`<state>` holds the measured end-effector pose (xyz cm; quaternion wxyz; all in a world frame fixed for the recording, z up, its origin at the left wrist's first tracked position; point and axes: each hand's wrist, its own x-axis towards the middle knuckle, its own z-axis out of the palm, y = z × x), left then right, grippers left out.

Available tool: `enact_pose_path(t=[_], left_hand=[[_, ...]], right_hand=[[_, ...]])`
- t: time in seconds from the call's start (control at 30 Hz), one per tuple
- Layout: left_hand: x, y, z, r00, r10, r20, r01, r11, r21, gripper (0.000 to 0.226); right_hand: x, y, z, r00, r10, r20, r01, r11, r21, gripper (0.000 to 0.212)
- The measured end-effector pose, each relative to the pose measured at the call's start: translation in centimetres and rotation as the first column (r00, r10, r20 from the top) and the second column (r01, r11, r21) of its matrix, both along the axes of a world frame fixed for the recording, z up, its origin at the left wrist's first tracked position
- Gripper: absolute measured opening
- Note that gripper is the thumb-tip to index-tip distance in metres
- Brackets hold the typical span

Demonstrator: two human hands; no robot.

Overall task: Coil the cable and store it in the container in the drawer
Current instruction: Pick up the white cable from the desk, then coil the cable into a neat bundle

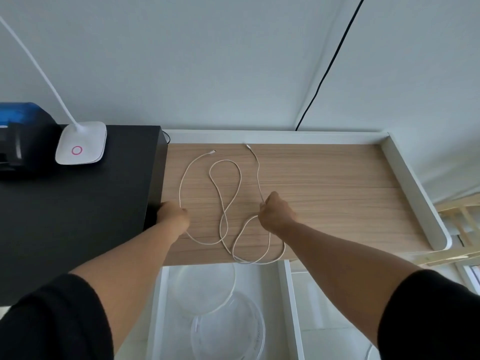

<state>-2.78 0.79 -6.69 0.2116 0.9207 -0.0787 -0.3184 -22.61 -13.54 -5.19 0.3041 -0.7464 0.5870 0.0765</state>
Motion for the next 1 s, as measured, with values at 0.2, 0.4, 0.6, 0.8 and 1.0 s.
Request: enact_pose_path(t=[0.2,0.4,0.6,0.8,1.0], left_hand=[[-0.1,0.1,5.4,0.933,0.232,-0.276,-0.317,0.892,-0.323,0.019],[-4.0,-1.0,13.8,0.913,-0.033,-0.406,-0.264,0.710,-0.653,0.020],[-9.7,-1.8,20.5,0.901,-0.212,-0.377,-0.226,0.511,-0.829,0.024],[-11.7,-0.9,25.1,0.925,-0.304,-0.229,-0.041,0.519,-0.854,0.026],[-11.9,0.8,28.2,0.921,-0.335,-0.198,-0.009,0.490,-0.872,0.031]], right_hand=[[1.0,0.6,5.1,0.924,-0.157,0.348,0.101,0.979,0.175,0.020],[2.0,1.9,13.2,0.599,-0.410,0.688,0.036,0.872,0.489,0.014],[1.9,2.9,21.2,0.425,-0.405,0.809,-0.066,0.878,0.474,0.013],[0.9,2.3,28.6,0.313,-0.389,0.867,0.006,0.913,0.407,0.027],[-1.2,0.8,36.3,0.017,-0.535,0.845,-0.067,0.842,0.535,0.030]])
